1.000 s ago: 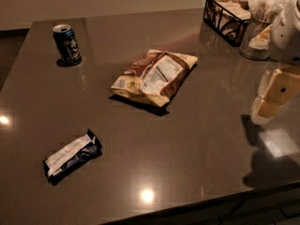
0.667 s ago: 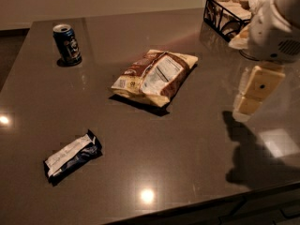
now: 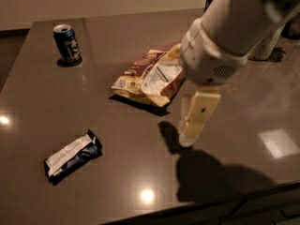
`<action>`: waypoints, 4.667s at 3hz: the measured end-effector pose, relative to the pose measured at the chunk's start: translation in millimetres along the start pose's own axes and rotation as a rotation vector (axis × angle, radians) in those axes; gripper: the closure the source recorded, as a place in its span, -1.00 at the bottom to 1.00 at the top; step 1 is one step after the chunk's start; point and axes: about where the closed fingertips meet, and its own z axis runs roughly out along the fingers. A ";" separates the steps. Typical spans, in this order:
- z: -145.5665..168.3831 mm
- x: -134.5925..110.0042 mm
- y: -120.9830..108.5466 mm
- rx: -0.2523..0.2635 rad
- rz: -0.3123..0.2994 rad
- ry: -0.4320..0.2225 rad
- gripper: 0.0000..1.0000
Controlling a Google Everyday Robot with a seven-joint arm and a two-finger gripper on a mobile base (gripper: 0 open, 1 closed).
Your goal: Move rxbar blueberry near brown chip bag
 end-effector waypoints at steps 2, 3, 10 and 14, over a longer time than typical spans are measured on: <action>58.5 -69.6 41.7 -0.068 -0.231 0.024 -1.00; 104.5 -95.4 50.0 -0.143 -0.302 0.078 -1.00; 177.1 -139.5 37.3 -0.335 -0.358 0.161 0.77; 93.9 -31.8 -69.1 -0.171 -0.090 0.205 1.00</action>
Offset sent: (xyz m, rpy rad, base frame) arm -0.0656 0.1462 -0.0924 -0.1855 0.0084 0.3886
